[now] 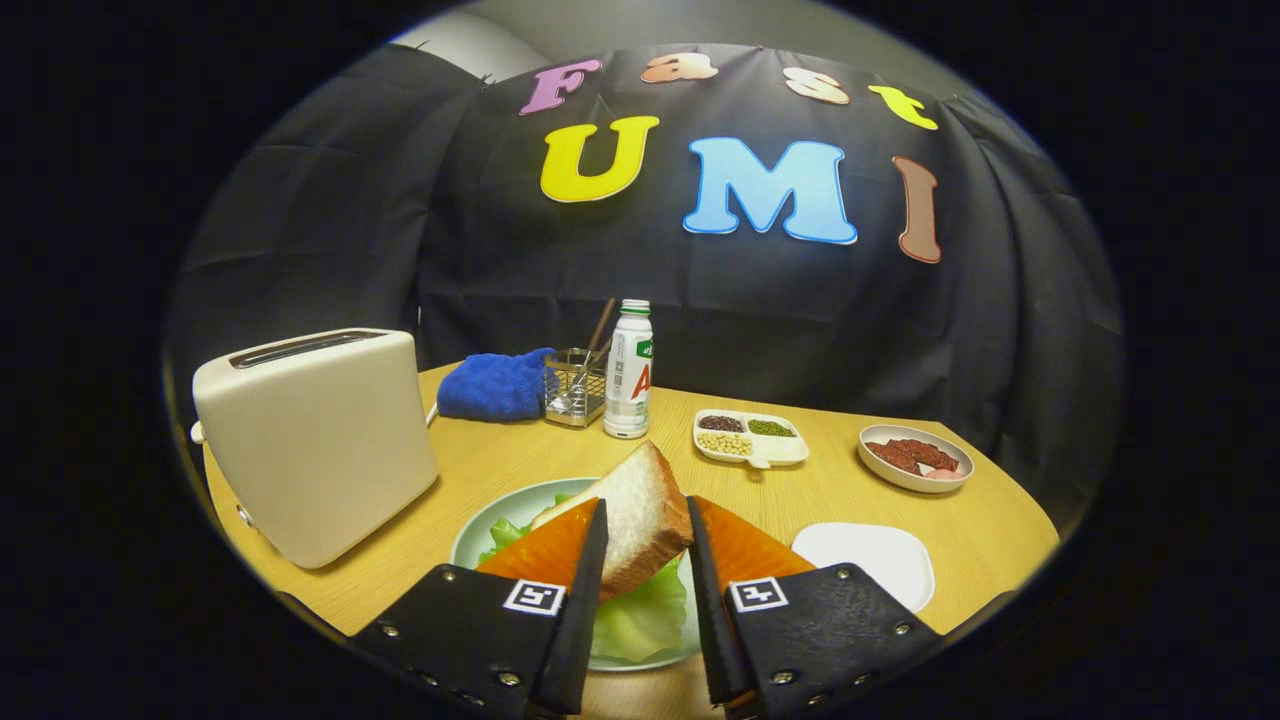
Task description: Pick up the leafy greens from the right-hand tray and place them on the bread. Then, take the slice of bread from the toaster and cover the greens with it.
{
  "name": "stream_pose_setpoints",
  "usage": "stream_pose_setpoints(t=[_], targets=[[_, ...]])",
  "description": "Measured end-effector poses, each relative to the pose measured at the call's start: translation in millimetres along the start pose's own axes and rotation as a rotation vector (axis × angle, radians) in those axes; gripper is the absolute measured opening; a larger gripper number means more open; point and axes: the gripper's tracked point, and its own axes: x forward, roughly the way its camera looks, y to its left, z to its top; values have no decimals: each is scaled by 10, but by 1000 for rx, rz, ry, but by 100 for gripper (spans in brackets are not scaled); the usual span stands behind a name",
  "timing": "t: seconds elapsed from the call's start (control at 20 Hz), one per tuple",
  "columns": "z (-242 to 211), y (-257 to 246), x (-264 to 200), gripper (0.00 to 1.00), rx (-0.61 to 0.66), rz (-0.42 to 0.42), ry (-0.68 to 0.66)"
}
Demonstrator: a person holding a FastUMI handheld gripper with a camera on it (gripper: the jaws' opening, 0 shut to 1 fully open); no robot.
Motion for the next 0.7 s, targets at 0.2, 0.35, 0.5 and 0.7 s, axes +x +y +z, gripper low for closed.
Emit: stream_pose_setpoints(t=[0.2,0.35,0.5,0.7], targets=[[-56,-50,16,56,1,-12,13],[-71,-82,12,63,17,-14,15],[17,-114,-24,63,38,-13,-17],[229,-258,-157,63,48,-9,-100]])
